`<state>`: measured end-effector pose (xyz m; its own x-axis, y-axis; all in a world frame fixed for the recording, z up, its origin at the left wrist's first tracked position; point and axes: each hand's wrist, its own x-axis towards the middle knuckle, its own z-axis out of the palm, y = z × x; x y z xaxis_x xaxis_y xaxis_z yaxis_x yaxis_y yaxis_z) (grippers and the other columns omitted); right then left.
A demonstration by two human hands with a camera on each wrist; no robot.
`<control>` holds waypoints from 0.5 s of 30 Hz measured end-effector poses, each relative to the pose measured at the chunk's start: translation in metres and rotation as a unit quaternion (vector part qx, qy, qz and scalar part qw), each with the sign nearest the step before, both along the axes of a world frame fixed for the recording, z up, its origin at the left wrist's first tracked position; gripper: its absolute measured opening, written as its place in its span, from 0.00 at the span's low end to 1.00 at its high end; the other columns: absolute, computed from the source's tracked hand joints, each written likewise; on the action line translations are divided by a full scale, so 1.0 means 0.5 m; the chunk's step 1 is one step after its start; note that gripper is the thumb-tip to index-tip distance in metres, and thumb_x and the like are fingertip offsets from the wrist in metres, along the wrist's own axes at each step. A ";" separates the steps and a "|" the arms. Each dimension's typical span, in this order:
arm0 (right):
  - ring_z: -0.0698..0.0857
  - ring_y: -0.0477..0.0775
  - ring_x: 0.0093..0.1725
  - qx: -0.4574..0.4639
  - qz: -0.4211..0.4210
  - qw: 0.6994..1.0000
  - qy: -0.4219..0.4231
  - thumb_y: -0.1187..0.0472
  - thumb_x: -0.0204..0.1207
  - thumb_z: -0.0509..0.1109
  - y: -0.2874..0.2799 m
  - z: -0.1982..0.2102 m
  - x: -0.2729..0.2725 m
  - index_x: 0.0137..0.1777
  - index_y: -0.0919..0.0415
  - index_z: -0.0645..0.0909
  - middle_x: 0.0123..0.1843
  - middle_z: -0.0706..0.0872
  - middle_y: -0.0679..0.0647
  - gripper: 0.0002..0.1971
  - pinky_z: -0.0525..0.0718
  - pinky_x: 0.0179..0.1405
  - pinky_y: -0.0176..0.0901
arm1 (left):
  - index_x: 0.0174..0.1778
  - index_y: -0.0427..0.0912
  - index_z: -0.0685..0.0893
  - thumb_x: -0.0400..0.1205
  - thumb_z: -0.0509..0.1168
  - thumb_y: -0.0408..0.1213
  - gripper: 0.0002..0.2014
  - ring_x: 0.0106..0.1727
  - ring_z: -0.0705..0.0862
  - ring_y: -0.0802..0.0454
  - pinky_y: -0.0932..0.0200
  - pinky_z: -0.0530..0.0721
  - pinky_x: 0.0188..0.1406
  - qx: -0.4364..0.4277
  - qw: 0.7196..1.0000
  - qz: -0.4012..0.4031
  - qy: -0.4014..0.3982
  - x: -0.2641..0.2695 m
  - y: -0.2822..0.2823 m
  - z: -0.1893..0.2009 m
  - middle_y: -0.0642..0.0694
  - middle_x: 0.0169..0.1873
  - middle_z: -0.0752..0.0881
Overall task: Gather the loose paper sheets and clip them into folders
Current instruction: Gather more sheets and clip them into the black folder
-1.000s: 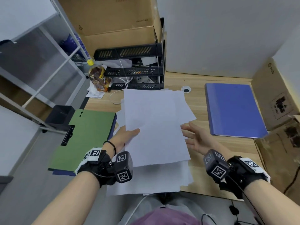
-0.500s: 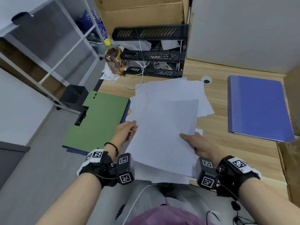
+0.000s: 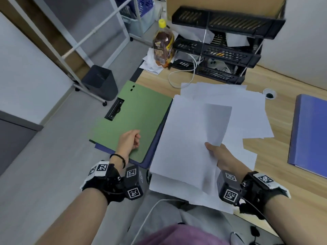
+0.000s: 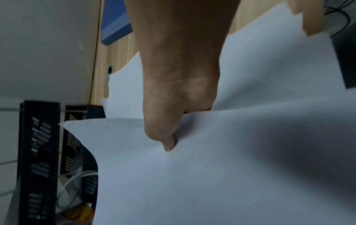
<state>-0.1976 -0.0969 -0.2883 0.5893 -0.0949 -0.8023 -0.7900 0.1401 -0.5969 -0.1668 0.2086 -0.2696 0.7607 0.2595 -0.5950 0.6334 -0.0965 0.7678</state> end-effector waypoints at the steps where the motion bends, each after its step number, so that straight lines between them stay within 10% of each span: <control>1: 0.86 0.66 0.56 -0.002 0.006 1.000 0.002 0.62 0.84 0.65 0.023 0.000 0.016 0.71 0.69 0.76 0.62 0.86 0.64 0.18 0.85 0.53 0.57 | 0.27 0.45 0.70 0.84 0.59 0.40 0.18 0.27 0.71 0.51 0.59 0.72 0.34 0.015 1.000 -0.008 -0.002 0.013 0.023 -0.001 0.48 0.23 0.70; 7: 0.86 0.72 0.58 -0.032 0.031 0.999 0.009 0.64 0.84 0.63 0.176 -0.020 0.102 0.68 0.72 0.77 0.61 0.86 0.71 0.16 0.85 0.55 0.63 | 0.30 0.44 0.74 0.75 0.62 0.51 0.15 0.31 0.70 0.50 0.54 0.67 0.36 0.126 0.992 0.014 -0.014 0.104 0.190 -0.009 0.41 0.28 0.72; 11: 0.84 0.64 0.46 -0.076 0.039 0.996 0.010 0.63 0.80 0.64 0.249 -0.039 0.140 0.63 0.77 0.78 0.48 0.84 0.67 0.18 0.82 0.44 0.53 | 0.33 0.43 0.79 0.77 0.70 0.41 0.09 0.38 0.78 0.48 0.58 0.73 0.40 0.188 0.982 -0.026 -0.018 0.156 0.269 -0.038 0.45 0.33 0.81; 15: 0.85 0.63 0.46 -0.099 0.027 0.995 0.016 0.64 0.80 0.63 0.281 -0.049 0.171 0.62 0.72 0.80 0.52 0.87 0.69 0.15 0.83 0.49 0.52 | 0.66 0.41 0.78 0.77 0.71 0.38 0.21 0.59 0.81 0.49 0.59 0.77 0.51 0.148 0.983 -0.097 0.045 0.180 0.293 -0.067 0.45 0.59 0.80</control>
<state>-0.1121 0.0436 -0.3129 0.5728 -0.2225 -0.7889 -0.8118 -0.0209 -0.5835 -0.0766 0.3553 -0.3031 0.7606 0.2866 -0.5826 0.6452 -0.4335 0.6291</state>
